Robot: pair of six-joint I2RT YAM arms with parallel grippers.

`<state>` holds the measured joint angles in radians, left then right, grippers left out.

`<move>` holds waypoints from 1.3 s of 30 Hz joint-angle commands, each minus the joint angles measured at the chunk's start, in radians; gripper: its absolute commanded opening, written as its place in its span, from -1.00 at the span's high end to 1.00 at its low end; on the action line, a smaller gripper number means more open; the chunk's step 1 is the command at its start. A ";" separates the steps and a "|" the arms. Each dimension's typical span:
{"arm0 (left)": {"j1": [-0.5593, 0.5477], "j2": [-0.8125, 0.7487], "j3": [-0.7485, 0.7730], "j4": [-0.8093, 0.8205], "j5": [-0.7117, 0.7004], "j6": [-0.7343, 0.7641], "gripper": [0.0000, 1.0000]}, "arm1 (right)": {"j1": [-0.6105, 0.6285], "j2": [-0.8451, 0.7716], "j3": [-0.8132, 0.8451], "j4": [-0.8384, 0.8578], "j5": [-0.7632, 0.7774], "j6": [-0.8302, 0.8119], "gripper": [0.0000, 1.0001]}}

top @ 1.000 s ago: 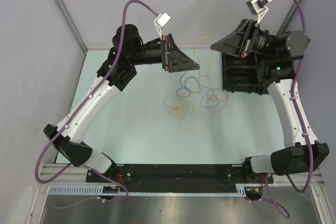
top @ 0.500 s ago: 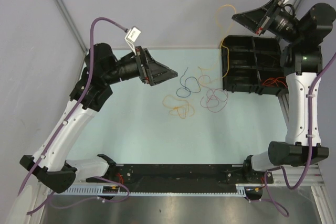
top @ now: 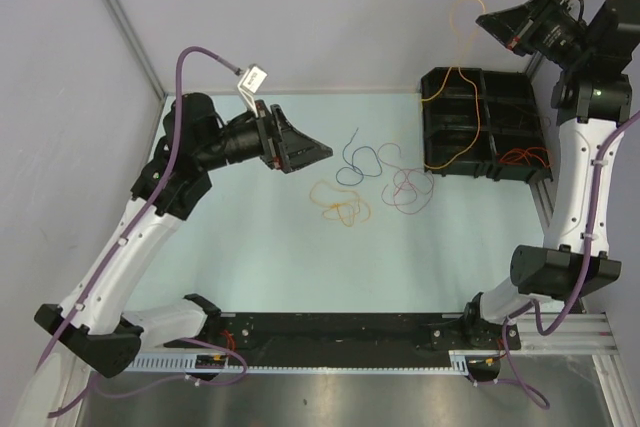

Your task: Untangle the cables

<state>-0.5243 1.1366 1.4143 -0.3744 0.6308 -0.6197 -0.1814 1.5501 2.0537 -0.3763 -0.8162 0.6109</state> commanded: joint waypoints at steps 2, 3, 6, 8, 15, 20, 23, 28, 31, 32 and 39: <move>0.010 -0.047 -0.008 -0.011 -0.013 0.037 -1.00 | -0.041 0.056 0.042 -0.006 0.020 -0.043 1.00; 0.012 -0.049 -0.009 -0.014 -0.013 0.044 -0.99 | -0.044 0.064 0.049 -0.006 0.025 -0.049 1.00; 0.015 -0.051 0.000 -0.026 -0.025 0.064 -1.00 | -0.050 0.087 0.052 -0.009 0.037 -0.063 1.00; 0.017 -0.047 0.020 -0.044 -0.037 0.078 -0.99 | -0.056 0.100 0.052 -0.018 0.041 -0.083 1.00; 0.027 -0.038 0.046 -0.061 -0.060 0.104 -1.00 | -0.089 0.160 0.025 -0.009 0.037 -0.097 1.00; 0.033 -0.025 0.046 -0.054 -0.059 0.095 -0.99 | -0.121 0.174 0.007 -0.013 0.031 -0.105 1.00; 0.033 -0.008 0.048 -0.047 -0.048 0.089 -0.99 | -0.138 0.171 -0.012 -0.016 0.025 -0.109 1.00; 0.033 0.008 0.052 -0.041 -0.040 0.084 -1.00 | -0.155 0.168 -0.056 -0.026 0.025 -0.129 1.00; 0.033 0.015 0.057 -0.041 -0.037 0.081 -0.99 | -0.165 0.163 -0.082 -0.042 0.035 -0.155 1.00; 0.033 0.015 0.057 -0.041 -0.034 0.081 -1.00 | -0.171 0.159 -0.087 -0.044 0.041 -0.161 1.00; 0.033 0.018 0.058 -0.054 -0.029 0.080 -0.99 | -0.201 0.127 -0.150 -0.046 0.040 -0.172 1.00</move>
<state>-0.4976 1.1584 1.4292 -0.4370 0.5831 -0.5411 -0.3645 1.7279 1.9186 -0.4332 -0.7815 0.4683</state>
